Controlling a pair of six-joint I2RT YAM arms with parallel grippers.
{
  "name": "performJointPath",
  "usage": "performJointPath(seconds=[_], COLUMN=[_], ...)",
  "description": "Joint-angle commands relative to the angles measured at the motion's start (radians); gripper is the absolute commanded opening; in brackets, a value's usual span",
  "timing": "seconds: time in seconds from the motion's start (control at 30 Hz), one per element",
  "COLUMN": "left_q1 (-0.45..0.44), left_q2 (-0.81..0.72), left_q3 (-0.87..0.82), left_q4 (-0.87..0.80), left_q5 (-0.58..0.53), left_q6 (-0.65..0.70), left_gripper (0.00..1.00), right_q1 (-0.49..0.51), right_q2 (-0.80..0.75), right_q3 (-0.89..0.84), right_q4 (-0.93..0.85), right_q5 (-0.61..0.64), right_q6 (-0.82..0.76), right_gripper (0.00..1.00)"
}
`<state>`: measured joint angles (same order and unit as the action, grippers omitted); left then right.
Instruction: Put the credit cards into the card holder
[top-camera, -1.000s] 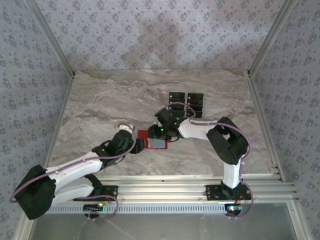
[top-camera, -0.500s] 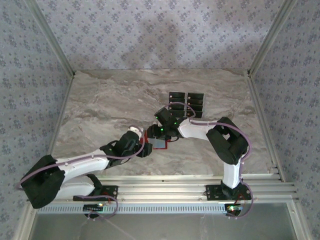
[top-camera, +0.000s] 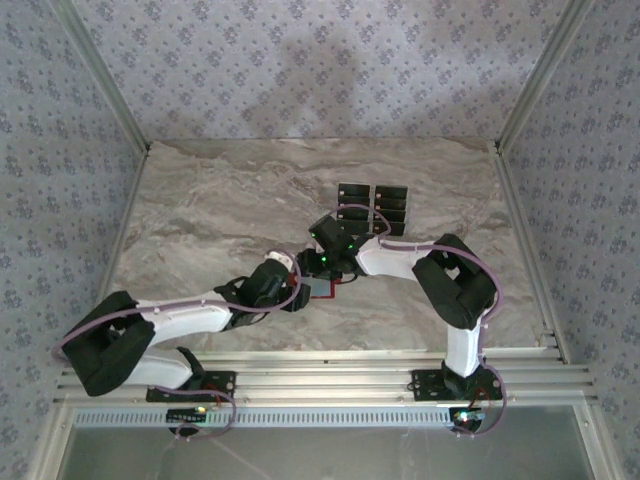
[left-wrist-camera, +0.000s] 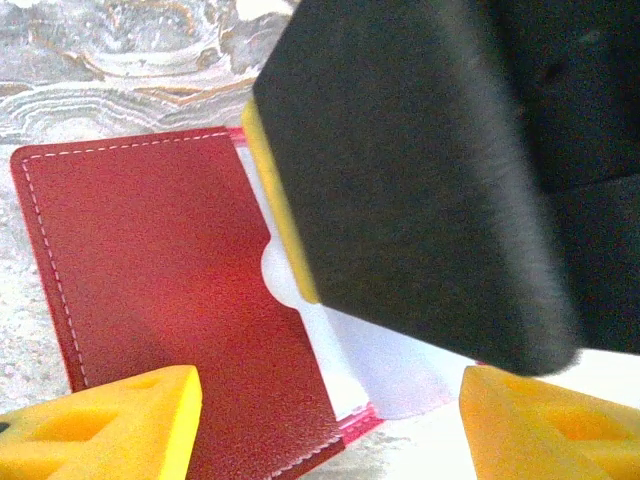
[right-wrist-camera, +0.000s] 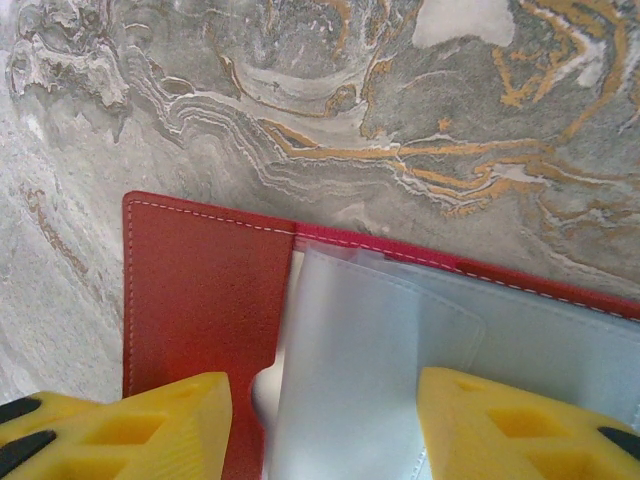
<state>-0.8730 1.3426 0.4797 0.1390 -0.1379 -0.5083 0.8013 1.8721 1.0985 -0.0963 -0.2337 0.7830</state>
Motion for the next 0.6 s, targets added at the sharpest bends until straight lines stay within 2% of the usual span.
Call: performJointPath(seconds=[0.0,0.57], left_q1=[-0.01,-0.014], left_q2=[0.027,0.088], left_q3=[0.043,0.042], left_q4=[0.011,0.027], left_q5=[-0.053,-0.068], left_q6=[0.013,0.007], left_gripper=[0.69,0.68], right_q1=[0.003,-0.036], right_q2=[0.024,-0.105], right_q3=[0.012,-0.025], right_q4=[-0.016,-0.04], right_q5=[-0.024,-0.02], right_q6=[0.019,0.009], right_gripper=[0.55,0.58])
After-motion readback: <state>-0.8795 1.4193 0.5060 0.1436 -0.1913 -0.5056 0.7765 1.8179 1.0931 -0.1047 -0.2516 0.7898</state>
